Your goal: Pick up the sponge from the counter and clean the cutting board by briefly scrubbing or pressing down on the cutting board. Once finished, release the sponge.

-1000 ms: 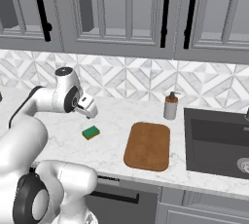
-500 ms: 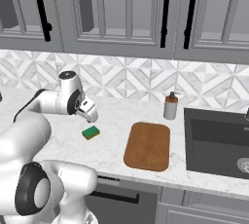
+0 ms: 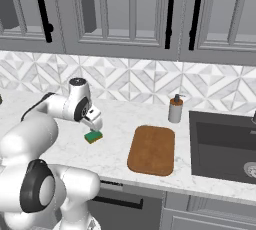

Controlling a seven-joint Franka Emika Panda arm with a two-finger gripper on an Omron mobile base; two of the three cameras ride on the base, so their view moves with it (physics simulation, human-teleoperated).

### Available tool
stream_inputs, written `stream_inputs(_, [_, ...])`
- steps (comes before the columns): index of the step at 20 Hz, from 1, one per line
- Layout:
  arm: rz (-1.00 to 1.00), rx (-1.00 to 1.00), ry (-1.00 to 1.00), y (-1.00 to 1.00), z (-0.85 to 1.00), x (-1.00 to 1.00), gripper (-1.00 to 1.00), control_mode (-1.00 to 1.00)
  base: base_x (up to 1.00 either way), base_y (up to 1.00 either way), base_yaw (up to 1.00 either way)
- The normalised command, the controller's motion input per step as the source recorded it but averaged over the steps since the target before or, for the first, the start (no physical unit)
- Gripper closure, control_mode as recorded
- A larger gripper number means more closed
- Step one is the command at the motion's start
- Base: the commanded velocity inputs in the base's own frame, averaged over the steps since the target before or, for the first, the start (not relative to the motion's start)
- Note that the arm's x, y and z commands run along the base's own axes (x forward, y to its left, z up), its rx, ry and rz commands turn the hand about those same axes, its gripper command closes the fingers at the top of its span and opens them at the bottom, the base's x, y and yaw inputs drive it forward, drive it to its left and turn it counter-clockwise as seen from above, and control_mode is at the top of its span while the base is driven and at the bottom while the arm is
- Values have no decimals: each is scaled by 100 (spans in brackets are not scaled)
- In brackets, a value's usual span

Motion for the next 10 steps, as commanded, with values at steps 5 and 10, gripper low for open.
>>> stream_inputs(5, [0, 0, 0, 0, -46, 0, -100, -100, 0, 0, 0])
stream_inputs(10, [-1, 4, 0, 0, -17, 2, -100, -100, 0, 0, 0])
